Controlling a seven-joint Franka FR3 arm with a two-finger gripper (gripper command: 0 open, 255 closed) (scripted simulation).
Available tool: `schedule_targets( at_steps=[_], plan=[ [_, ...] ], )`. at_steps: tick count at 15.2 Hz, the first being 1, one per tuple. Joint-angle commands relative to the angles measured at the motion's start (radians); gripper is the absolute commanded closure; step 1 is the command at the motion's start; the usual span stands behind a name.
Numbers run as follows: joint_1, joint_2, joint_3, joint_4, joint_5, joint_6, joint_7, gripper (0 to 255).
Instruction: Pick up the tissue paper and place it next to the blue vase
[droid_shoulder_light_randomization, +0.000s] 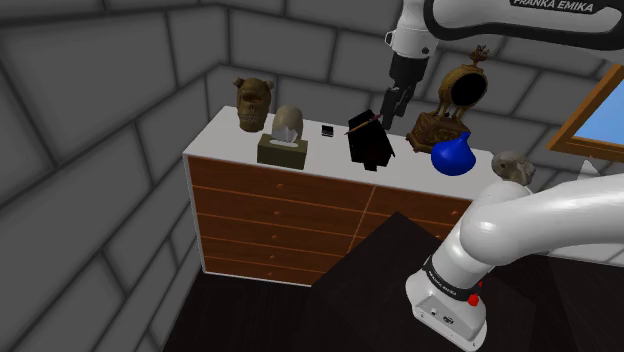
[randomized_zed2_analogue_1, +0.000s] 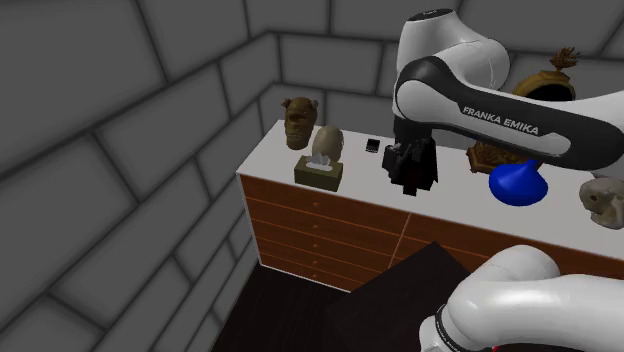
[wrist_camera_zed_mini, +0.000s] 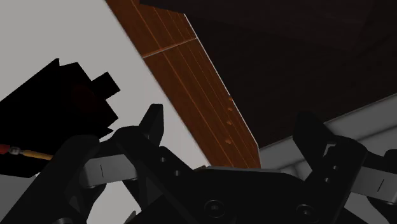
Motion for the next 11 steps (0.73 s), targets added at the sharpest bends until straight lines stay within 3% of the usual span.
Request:
schedule_targets(
  at_steps=[1, 11],
  plan=[
    [0.000, 0.000, 0.000, 0.000, 0.000, 0.000, 0.000, 0],
    [-0.006, 0.393, 0.077, 0.153, -0.140, 0.198, 0.016, 0]
  ],
)
